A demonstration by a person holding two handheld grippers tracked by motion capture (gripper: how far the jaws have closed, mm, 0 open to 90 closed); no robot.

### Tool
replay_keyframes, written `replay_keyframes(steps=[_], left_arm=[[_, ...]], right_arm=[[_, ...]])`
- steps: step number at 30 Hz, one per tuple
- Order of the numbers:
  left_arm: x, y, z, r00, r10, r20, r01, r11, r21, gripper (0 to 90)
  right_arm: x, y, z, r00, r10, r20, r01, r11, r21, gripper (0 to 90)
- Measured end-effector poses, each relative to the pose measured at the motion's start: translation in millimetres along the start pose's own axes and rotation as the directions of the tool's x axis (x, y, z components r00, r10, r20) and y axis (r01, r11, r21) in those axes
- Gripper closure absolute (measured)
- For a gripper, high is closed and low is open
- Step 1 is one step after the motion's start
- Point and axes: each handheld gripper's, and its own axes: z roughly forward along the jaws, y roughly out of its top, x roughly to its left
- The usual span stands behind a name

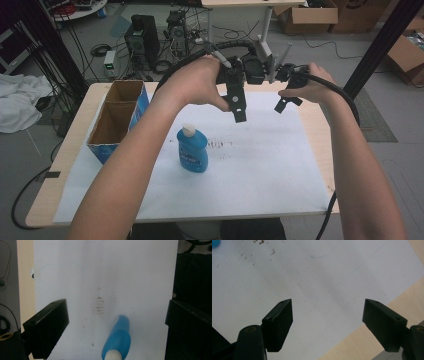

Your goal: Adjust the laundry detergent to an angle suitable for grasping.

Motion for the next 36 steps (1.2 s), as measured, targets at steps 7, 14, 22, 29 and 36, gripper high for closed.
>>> replay_keyframes(steps=[7, 14, 22, 29, 36], left_arm=[[-0.3, 0.1, -6.0, 1.0, 0.003, -0.005, -0.003, 1.0, -0.004, 5.6], [-1.3, 0.8, -7.5, 1.0, 0.001, -0.003, -0.001, 1.0, 0.001, 5.6], [-2.3, -2.2, -7.4, 1.0, -0.007, 0.0, 0.007, 1.0, 0.007, 5.6], [-3.4, -5.2, -8.1, 0.9999, -0.012, 0.003, 0.012, 0.9998, 0.015, 5.8], [-3.8, -6.5, -9.1, 0.9999, -0.014, 0.008, 0.014, 0.9998, 0.012, 6.3]], right_arm=[[3.0, -3.7, -3.9, 1.0, 0.0, -0.005, 0.0, 1.0, -0.013, 24.3], [3.6, -6.0, -5.8, 0.9999, -0.011, -0.009, 0.01, 0.999, -0.035, 24.2], [6.3, -7.1, -6.8, 0.9992, -0.03, -0.025, 0.029, 0.997, -0.065, 23.9], [12.8, -12.0, -11.2, 0.9977, -0.057, -0.035, 0.053, 0.993, -0.106, 23.5], [21.0, -19.5, -17.1, 0.9939, -0.101, -0.045, 0.093, 0.983, -0.157, 22.1]])
